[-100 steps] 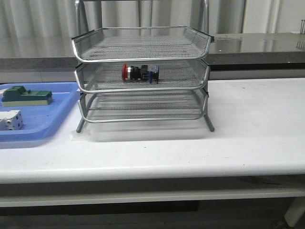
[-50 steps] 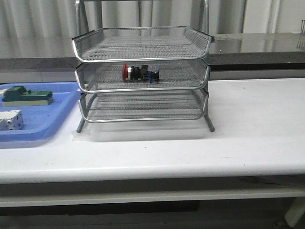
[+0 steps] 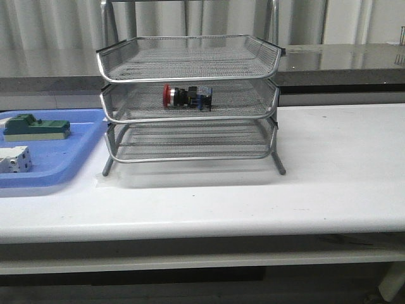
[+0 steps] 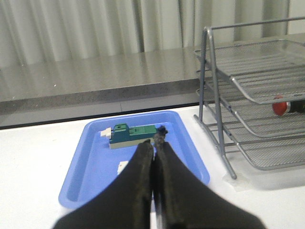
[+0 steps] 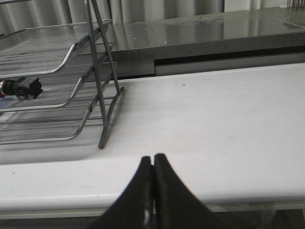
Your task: Place button on rack with both arms
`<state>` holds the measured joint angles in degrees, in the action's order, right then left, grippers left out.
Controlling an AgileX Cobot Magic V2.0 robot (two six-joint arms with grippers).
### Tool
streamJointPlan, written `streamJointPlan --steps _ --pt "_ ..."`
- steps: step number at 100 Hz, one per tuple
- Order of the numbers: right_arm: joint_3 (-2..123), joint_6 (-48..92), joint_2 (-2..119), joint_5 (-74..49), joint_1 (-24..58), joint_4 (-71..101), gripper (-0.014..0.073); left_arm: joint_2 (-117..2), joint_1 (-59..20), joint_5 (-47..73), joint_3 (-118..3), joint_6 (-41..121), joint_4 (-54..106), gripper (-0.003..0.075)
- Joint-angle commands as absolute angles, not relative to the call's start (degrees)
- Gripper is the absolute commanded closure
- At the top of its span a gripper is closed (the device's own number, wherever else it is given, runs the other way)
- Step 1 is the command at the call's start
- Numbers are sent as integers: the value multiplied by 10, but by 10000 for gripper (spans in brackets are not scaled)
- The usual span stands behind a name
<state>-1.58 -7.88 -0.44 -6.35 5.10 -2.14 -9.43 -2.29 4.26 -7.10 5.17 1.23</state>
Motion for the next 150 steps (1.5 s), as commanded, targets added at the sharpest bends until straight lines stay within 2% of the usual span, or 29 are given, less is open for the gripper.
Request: streamJointPlan --steps 1,19,48,66,150 --pt "-6 -73 -17 -14 47 -23 650 -61 -7 30 -71 16 -9 741" --pt "-6 -73 -17 -14 47 -23 650 26 -3 67 -37 -7 -19 741" --pt "-6 -73 -17 -15 47 -23 650 22 -3 77 -10 -62 -47 741" --pt "-6 -73 -17 -15 47 -23 650 22 -3 6 28 -62 -47 741" --pt "-6 -73 -17 -15 47 -23 650 22 -4 0 27 -62 -46 741"
